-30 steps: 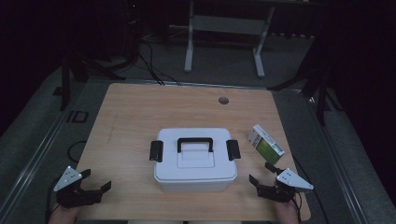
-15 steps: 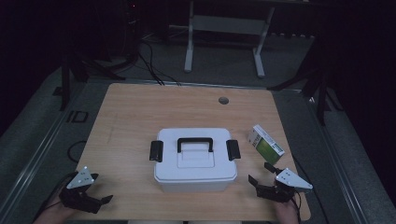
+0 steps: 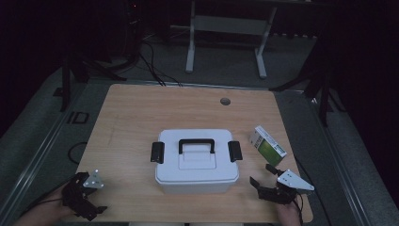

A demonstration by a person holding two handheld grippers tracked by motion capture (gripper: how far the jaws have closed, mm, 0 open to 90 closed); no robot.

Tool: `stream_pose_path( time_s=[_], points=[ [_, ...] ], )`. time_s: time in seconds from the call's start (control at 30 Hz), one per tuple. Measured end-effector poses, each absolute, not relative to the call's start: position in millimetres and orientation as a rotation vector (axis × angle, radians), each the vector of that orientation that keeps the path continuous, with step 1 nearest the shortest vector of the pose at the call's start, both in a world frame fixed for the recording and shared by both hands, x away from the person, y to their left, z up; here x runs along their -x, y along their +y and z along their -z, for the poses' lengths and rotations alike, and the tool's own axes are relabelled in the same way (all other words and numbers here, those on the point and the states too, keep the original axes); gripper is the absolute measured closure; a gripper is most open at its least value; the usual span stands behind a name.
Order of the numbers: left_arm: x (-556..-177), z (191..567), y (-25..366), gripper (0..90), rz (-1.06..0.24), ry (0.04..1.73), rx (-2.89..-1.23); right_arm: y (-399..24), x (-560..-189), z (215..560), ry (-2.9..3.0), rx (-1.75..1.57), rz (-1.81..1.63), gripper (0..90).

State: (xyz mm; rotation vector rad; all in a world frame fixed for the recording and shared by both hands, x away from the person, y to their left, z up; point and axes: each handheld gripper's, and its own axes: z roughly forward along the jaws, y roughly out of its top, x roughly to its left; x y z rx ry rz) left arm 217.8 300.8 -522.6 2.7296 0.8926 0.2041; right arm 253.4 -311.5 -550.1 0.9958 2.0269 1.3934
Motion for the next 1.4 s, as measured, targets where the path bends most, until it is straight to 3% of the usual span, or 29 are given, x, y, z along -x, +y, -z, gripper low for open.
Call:
stream_pose_path(
  time_s=[0.13, 0.33, 0.5, 1.4],
  points=[
    [-222, 519, 297, 1.4, -0.161, 0.917, -2.802, -312, -253, 550, 2.028, -0.995, -1.393, 13.9],
    [-230, 504, 294, 1.4, -0.126, 0.970, -2.775, -312, -253, 550, 2.027, -0.997, -1.394, 13.9],
    [-233, 489, 292, 1.4, -0.049, 0.911, -2.761, -311, -253, 550, 2.029, -0.997, -1.391, 13.9],
    [-260, 392, 232, 1.5, -0.119, 0.679, -2.827, -310, -254, 551, 2.040, -0.988, -1.391, 13.9]
  ],
)
